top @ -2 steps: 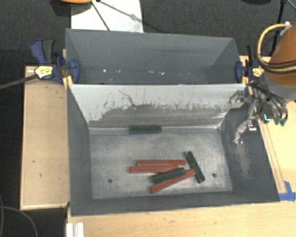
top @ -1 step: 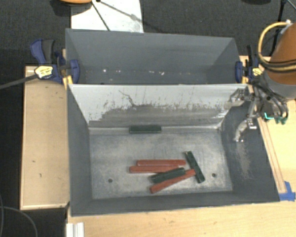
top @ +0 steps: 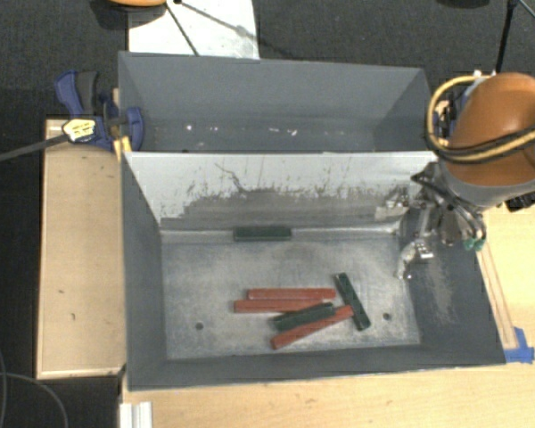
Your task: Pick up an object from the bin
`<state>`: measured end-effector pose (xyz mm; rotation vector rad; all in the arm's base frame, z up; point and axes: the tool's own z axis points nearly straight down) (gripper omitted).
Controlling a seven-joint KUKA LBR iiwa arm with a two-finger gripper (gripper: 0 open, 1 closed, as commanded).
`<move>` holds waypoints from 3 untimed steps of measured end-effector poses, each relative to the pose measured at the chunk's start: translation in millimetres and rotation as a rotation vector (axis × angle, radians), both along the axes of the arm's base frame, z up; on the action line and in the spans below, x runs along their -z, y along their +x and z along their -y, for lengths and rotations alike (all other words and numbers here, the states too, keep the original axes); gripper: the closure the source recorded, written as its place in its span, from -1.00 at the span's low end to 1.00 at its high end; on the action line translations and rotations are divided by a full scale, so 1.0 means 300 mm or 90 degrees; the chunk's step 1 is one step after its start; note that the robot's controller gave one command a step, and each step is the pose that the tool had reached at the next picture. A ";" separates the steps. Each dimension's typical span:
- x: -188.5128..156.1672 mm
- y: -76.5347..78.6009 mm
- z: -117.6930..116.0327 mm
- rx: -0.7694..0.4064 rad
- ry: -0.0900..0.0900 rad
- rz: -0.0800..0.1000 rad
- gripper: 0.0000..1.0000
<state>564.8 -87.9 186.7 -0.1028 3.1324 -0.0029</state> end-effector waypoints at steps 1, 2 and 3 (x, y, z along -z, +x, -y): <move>0.197 -0.007 -0.047 -0.040 0.001 0.000 -1.00; 0.312 -0.061 -0.148 -0.114 0.001 -0.007 -1.00; 0.355 0.061 -0.276 -0.205 -0.001 0.011 1.00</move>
Offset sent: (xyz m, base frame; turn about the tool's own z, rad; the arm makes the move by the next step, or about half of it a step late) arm -0.0245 0.0604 -0.0984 -0.2115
